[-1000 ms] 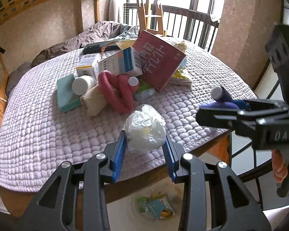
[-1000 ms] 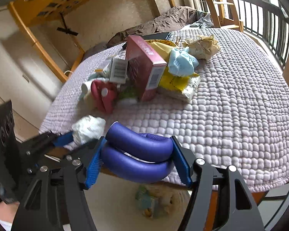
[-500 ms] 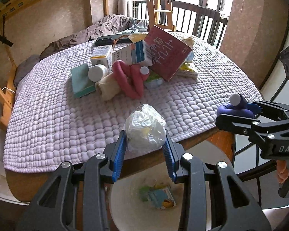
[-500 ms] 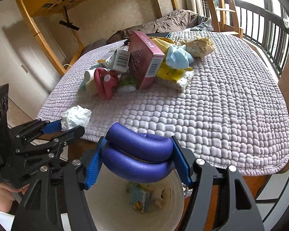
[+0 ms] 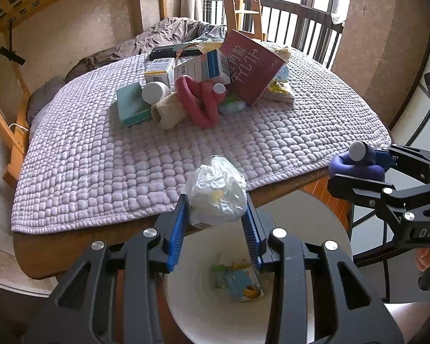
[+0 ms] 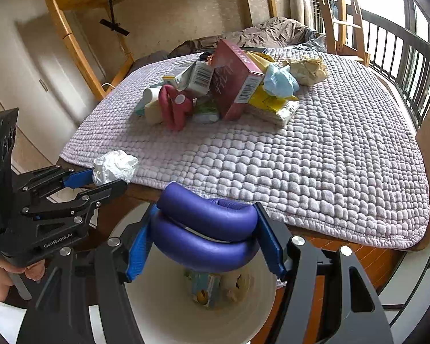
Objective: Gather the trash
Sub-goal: 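Carry the plastic bag and purple grip with both tools over the white bin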
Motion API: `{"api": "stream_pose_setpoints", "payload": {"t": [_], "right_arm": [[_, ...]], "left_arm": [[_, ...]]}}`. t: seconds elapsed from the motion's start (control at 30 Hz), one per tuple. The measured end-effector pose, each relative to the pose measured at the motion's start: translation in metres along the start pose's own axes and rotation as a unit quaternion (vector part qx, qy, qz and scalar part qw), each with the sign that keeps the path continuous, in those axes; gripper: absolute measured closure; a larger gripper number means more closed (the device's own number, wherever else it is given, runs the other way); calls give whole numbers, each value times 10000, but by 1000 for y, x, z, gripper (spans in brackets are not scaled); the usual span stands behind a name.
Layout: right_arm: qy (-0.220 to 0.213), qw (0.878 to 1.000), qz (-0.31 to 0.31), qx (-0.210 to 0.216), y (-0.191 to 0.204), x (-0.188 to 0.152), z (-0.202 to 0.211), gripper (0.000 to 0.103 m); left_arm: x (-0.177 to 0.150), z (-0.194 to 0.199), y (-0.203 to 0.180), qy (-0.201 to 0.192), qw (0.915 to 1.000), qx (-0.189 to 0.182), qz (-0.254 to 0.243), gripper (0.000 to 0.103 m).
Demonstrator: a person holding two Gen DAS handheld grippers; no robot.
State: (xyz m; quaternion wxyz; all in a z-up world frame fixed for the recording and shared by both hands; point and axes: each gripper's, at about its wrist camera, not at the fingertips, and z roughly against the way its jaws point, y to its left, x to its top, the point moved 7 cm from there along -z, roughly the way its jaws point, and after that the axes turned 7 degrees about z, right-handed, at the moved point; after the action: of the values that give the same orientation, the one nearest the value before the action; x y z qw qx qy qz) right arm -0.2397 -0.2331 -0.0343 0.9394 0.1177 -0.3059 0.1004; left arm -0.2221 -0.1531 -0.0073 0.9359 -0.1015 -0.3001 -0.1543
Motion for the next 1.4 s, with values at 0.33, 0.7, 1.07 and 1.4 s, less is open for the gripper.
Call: {"api": "stream_pose_setpoints", "payload": {"t": [0.33,0.7,1.07,1.4], "right_arm": [[152,9984,460,-283,19,-5,0,39],[443,9905,997,-842,27,-17,-8,39],[754,9815,1499,-920,41,-39,-15,39],[953,9744,1772,-1008,45,-56,-23,39]], "left_arm": [[-18,7,1,120,9999,1,10,64],[-35,11,0,274,9996,56,-33,64],[-54,11,-4,473,9989,46,-44,64],[-68,4,-8,597,9982,68,-55,64]]}}
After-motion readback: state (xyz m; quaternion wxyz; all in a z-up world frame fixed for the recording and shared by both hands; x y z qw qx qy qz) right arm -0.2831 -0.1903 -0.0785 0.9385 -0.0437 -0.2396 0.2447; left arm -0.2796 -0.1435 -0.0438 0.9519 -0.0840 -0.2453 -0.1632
